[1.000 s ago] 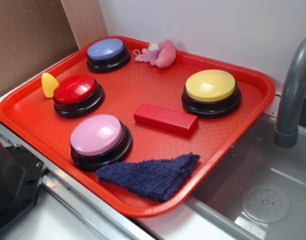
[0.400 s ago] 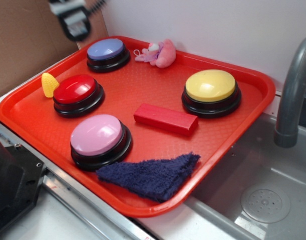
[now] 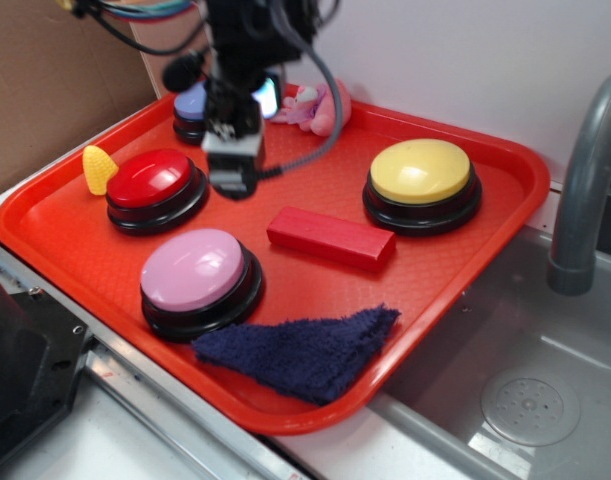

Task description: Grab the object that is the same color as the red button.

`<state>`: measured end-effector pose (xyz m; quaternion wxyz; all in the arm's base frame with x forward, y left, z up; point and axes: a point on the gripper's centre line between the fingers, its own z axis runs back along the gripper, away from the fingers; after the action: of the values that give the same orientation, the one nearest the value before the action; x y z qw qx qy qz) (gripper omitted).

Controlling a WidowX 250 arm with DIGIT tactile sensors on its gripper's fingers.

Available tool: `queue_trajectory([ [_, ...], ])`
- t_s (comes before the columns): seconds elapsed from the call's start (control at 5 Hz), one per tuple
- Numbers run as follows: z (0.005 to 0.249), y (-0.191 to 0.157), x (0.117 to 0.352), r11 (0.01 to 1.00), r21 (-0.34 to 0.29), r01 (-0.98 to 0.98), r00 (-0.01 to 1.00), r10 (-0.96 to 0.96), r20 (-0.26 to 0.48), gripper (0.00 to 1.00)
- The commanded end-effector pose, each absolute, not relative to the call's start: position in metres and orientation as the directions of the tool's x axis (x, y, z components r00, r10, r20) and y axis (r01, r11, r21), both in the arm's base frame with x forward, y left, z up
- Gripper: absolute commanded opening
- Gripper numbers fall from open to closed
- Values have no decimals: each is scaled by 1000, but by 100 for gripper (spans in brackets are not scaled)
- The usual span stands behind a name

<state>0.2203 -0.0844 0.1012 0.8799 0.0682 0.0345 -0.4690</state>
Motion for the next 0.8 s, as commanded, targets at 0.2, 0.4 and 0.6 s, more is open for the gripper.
queue_trajectory([
  [0.2,57,-81,234,545,76,835,548,-813,-195,100],
  [0.4,46,-81,237,532,88,842,537,-810,-234,100],
  [0.6,36,-82,242,516,85,852,521,-824,-222,100],
])
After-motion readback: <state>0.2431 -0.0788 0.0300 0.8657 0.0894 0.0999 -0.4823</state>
